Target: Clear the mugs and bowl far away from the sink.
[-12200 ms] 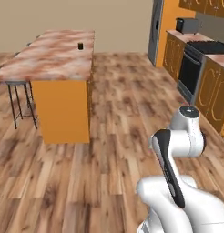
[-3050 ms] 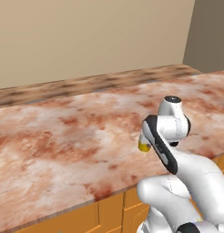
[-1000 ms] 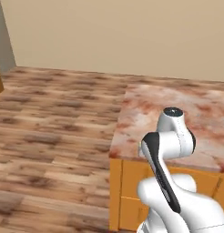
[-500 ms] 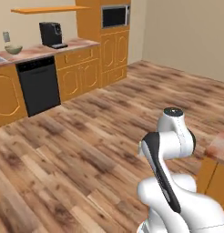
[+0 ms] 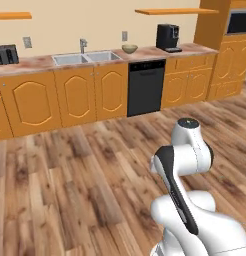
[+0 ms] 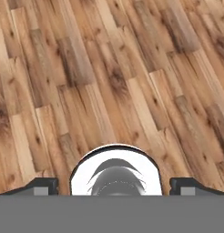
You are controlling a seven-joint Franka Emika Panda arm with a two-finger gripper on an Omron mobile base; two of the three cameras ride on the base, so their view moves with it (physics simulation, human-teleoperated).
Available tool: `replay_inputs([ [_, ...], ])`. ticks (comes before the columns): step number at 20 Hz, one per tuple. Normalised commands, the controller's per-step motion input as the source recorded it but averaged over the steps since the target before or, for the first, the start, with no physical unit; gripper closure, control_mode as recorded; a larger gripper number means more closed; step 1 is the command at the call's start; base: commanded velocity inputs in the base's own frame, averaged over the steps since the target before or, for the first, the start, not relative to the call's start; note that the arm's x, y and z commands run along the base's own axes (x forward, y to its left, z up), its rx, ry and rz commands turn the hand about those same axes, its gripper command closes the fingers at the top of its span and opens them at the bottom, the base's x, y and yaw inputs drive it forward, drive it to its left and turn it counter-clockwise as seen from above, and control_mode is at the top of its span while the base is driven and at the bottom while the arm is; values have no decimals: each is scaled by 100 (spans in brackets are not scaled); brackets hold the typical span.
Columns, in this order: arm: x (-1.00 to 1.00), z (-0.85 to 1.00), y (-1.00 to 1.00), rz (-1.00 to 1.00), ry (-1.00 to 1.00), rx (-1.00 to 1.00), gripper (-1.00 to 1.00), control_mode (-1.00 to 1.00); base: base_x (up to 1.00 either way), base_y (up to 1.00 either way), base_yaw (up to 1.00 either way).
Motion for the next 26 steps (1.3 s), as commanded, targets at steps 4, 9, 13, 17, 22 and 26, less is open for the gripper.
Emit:
replay_inputs([
  [4,0,0,0,0,0,0,-100,100,99,13,23],
  [9,0,0,0,0,0,0,-100,100,100,0,3],
  [13,0,0,0,0,0,0,-100,100,100,0,0],
  [17,0,0,0,0,0,0,-100,100,100,-13,0],
  [22,0,0,0,0,0,0,-100,100,100,-43,-2],
  [26,0,0,0,0,0,0,-100,100,100,-62,-13],
])
